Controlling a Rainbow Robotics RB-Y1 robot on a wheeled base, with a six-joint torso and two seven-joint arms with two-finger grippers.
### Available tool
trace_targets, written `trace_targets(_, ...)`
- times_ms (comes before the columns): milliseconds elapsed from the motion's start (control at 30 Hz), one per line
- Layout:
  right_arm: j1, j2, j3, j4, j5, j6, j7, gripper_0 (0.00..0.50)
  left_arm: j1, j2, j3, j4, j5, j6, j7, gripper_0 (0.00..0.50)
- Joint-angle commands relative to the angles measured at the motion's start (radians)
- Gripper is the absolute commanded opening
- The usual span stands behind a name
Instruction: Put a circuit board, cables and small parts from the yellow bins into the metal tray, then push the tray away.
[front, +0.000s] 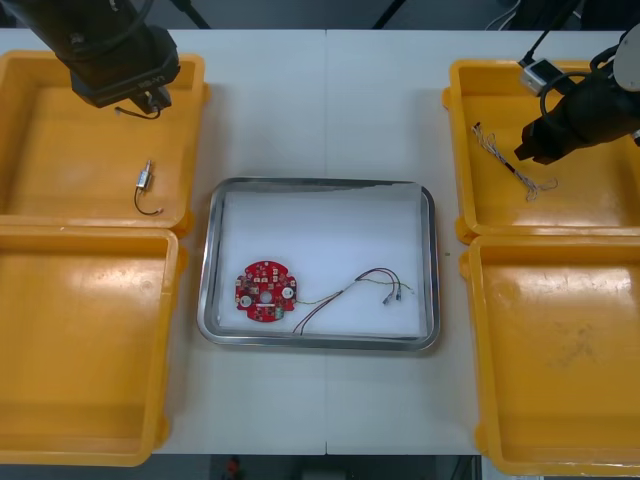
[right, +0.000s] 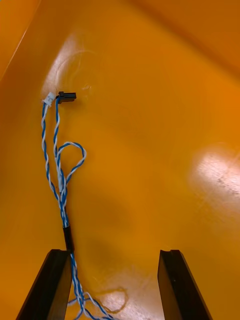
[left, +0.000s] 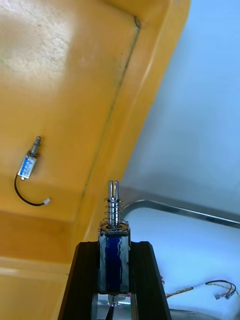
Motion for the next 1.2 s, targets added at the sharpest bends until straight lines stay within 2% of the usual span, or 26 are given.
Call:
trace_targets(33, -0.05, 0.035, 0.001, 0.031, 0.001, -0.017, 0.053, 0.5, 0.061, 0.041, 0.028, -0.158, 0.02, 0.025, 0.195, 0.0)
trace_targets(200, -0.05, 0.045, 0.03, 0.037, 0.0, -0.02, 0.056, 0.5, 0.149, 0.021, 0.028, -0.333, -0.014, 0.039, 0.303, 0.0)
trace_targets(300, -0.05, 0.045, 0.065, 0.037, -0.019, -0.026, 0.053, 0.5, 0.215, -0.015, 0.026, -0.451, -0.077, 0.055, 0.369, 0.0)
trace_targets(400, -0.048, 0.045, 0.073, 0.037, -0.031, -0.023, 0.056, 0.5, 0.247, -0.048, 0.0, -0.509, -0.132, 0.069, 0.417, 0.0)
trace_targets(533, -0.048, 0.047, 0.088, 0.037, -0.042, -0.017, 0.054, 0.5, 0.256, -0.097, -0.058, -0.525, -0.206, 0.068, 0.465, 0.0)
trace_targets(600, -0.048, 0.045, 0.11, 0.037, -0.052, -0.019, 0.05, 0.5, 0.255, -0.139, -0.099, -0.515, -0.275, 0.068, 0.477, 0.0)
trace_targets(700, -0.048, 0.047, 0.118, 0.037, -0.051, -0.017, 0.048, 0.5, 0.256, -0.194, -0.138, -0.482, -0.332, 0.059, 0.483, 0.0)
trace_targets(833, -0.048, 0.047, 0.131, 0.037, -0.046, -0.019, 0.045, 0.5, 0.256, -0.237, -0.176, -0.436, -0.361, 0.032, 0.488, 0.0)
trace_targets(967, -0.048, 0.045, 0.141, 0.045, -0.045, -0.017, 0.044, 0.5, 0.256, -0.285, -0.234, -0.394, -0.435, 0.025, 0.494, 0.0)
trace_targets(1000, -0.046, 0.045, 0.141, 0.052, -0.049, -0.017, 0.047, 0.415, 0.258, -0.297, -0.248, -0.376, -0.451, 0.019, 0.495, 0.0)
trace_targets(1033, -0.048, 0.045, 0.141, 0.057, -0.051, -0.019, 0.047, 0.357, 0.258, -0.302, -0.253, -0.368, -0.456, 0.016, 0.497, 0.0)
trace_targets(1100, -0.046, 0.047, 0.141, 0.063, -0.048, -0.017, 0.048, 0.074, 0.258, -0.314, -0.267, -0.327, -0.459, -0.007, 0.498, 0.0)
trace_targets(1133, -0.048, 0.047, 0.141, 0.063, -0.045, -0.019, 0.05, 0.035, 0.258, -0.32, -0.274, -0.31, -0.459, -0.017, 0.498, 0.0)
trace_targets(1200, -0.046, 0.047, 0.141, 0.065, -0.043, -0.017, 0.05, 0.0, 0.258, -0.323, -0.282, -0.29, -0.459, -0.029, 0.498, 0.0)
